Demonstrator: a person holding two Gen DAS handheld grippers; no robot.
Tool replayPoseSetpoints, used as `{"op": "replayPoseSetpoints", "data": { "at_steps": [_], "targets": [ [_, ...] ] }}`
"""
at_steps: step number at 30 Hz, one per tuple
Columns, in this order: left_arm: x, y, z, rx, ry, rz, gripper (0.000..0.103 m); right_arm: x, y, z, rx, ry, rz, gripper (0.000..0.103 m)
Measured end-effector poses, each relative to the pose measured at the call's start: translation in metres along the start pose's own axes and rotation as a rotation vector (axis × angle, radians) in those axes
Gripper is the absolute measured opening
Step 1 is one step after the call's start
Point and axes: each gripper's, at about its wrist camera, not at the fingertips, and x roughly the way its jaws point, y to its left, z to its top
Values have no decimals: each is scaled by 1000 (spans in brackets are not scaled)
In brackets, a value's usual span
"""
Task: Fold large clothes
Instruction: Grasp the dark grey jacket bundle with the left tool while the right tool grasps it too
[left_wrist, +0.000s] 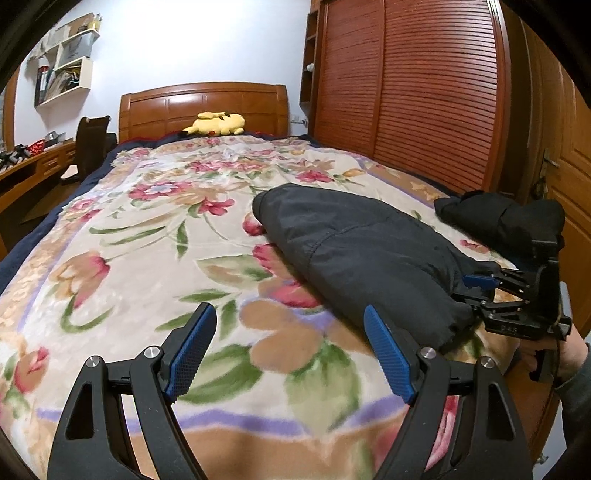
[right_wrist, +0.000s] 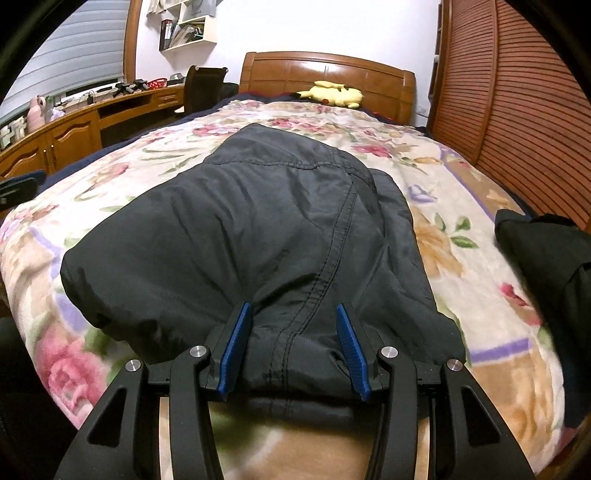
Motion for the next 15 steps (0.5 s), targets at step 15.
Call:
{"op": "replayPoseSetpoints", "data": {
  "at_steps": [15],
  "targets": [
    [74,-8,38,62,37,-7,83,-30,-11,-2,26,-27,19,50]
  ]
}}
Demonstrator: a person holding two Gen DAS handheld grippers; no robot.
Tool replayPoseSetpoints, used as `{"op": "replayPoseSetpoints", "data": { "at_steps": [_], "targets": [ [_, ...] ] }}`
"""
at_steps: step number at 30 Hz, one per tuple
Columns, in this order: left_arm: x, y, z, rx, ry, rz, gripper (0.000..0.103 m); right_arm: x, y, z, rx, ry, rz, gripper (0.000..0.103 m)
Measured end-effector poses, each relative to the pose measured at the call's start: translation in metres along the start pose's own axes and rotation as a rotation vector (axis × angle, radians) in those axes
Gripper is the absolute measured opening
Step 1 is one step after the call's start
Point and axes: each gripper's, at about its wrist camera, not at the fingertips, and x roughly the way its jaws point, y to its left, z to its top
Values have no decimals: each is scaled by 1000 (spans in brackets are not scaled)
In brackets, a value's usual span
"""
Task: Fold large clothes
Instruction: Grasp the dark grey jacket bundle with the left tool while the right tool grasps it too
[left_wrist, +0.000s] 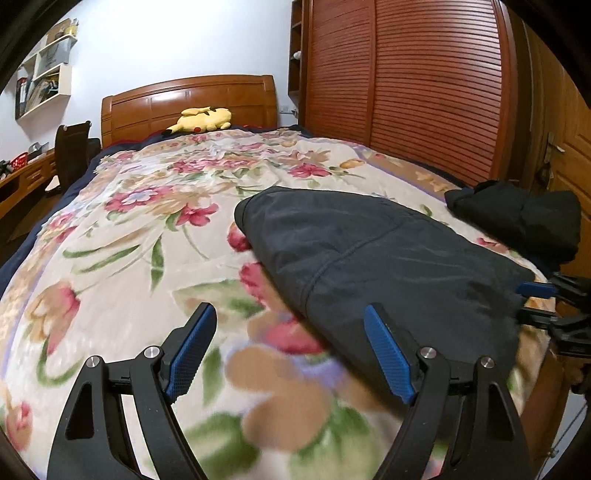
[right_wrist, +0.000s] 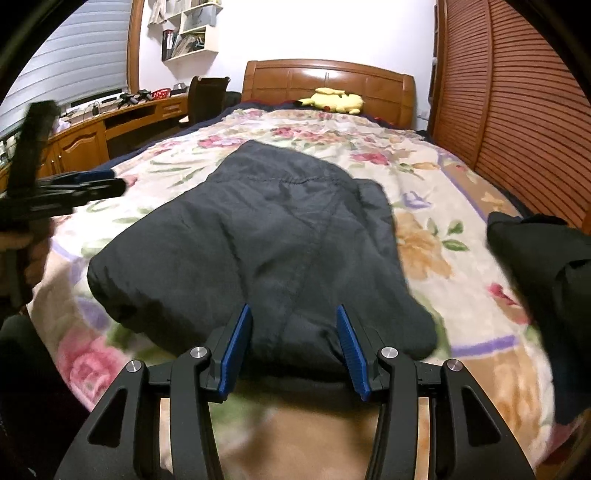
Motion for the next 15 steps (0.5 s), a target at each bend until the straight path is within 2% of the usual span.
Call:
{"op": "replayPoseSetpoints", "data": {
  "at_steps": [3,5,8,11,15],
  "targets": [
    [16,1,10,7,3,-3,83,-12,-13,-4,41,-13,25,50],
    [27,3,18,6,6,-8,83,-20,-19,-7,49,-24,-15,50],
    [43,9,29,1,13,-9,83,-29,-26,-13,58,-30,-31,50],
    [60,15,40,-4,25,1,83,-29,-28,-22,54,-23,-84,50],
    [85,23,54,-7,48,11,83,-14,-32,-29,87,10,-77,50]
  ]
}}
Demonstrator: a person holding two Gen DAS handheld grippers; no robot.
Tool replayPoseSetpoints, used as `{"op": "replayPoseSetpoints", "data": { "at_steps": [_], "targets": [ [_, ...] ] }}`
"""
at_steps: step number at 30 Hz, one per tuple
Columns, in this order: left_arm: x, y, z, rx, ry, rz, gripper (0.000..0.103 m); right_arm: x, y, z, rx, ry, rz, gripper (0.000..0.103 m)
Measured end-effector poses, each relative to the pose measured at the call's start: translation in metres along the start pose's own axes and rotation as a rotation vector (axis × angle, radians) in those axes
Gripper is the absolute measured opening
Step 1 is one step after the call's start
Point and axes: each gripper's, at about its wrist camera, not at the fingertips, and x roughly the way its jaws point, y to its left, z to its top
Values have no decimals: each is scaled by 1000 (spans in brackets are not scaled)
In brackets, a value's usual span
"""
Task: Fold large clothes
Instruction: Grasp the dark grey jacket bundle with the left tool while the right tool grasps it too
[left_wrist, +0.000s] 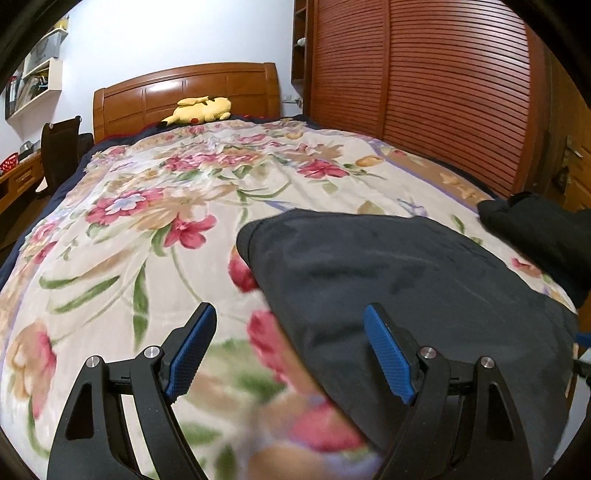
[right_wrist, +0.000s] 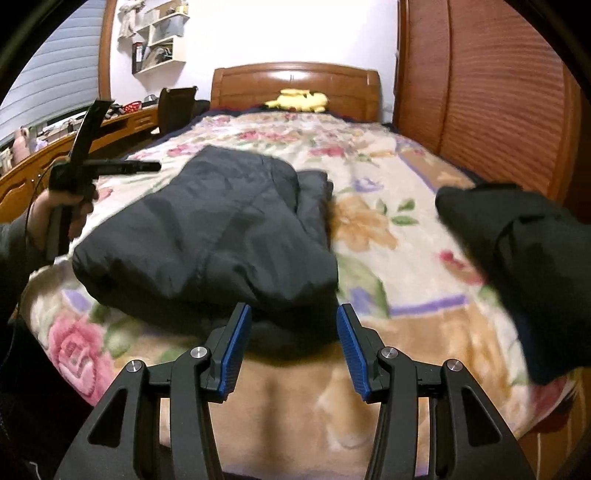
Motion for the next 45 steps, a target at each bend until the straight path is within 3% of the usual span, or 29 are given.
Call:
{"op": "replayPoseSetpoints", "data": {
  "at_steps": [17,25,26,29,30,32,35,38,45],
  "targets": [
    [89,19,31,25,141,4,83,45,-15,1,109,31,1,59],
    [107,15,23,8,169,6,87,58,-23,-3,186,52,74,60],
    [107,16,23,1,173,0,85,59,-23,-3,185,54,79,60],
    [109,20,23,-55,205,-115,53,62,-23,-3,186,60,89,57],
    [108,20,24,-62,207,-116,47,63,-24,-2,188,59,99,54],
    [105,12,25,-24,206,-104,35,63,-23,-2,193,59,133,34],
    [92,-4,30,44,200,-41,20,62,-17,0,160,49,134,19],
    [68,-8,37,47,153,-14,17,57,-11,2,123,24,92,14],
    [3,-15,50,59,56,-24,16,37,-14,10,99,-43,105,11]
  ]
}}
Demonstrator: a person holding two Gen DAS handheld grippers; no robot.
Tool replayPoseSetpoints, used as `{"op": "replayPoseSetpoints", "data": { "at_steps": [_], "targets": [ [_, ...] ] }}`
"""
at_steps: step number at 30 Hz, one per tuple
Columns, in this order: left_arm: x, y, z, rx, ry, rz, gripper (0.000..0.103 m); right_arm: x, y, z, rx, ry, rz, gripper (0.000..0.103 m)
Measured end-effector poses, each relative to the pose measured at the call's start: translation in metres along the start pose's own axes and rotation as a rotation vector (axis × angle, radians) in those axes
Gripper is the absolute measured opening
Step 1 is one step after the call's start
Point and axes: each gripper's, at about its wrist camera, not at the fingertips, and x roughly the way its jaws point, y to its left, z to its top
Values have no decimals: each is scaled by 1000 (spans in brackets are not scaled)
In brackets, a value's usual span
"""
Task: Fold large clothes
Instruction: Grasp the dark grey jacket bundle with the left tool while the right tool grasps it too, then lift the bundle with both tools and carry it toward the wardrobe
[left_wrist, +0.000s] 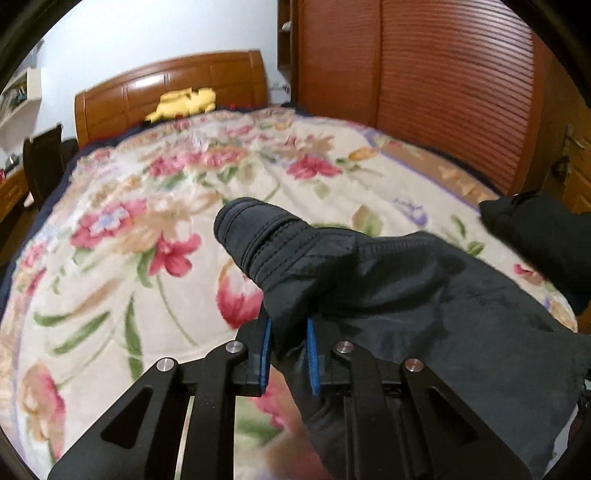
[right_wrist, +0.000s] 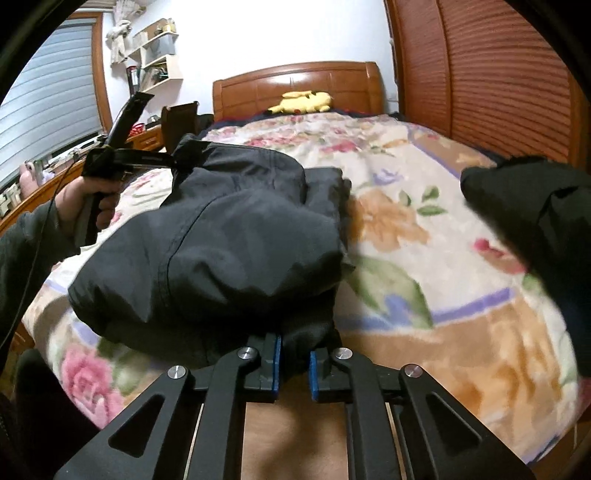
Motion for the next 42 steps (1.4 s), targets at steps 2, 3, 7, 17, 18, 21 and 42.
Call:
{"op": "replayPoseSetpoints", "data": {
  "at_steps": [2,3,7,17,18,21,42],
  "targets": [
    [-18,-6,-1,18,-25,4,16,-6,3,2,-15,-14,-2,11],
    [-26,-11,-1,35,-33,11,16,-8,6,2,-23,-21,-4,10],
    [-52,-26,-7,93,-58,32,15,-12,9,2,-43,-44,-6,10],
    [-88,-33,-24,132,-67,71,15,-15,8,8,-83,-58,-10,9],
    [-89,-32,-25,132,-65,73,15,-15,8,8,-88,-59,-11,9],
    [-94,-33,-27,132,-65,82,15,-16,10,11,-103,-64,-15,8],
    [-96,-111,-1,218,-148,86,15,-26,-27,31,-187,-114,-94,6]
  ]
}}
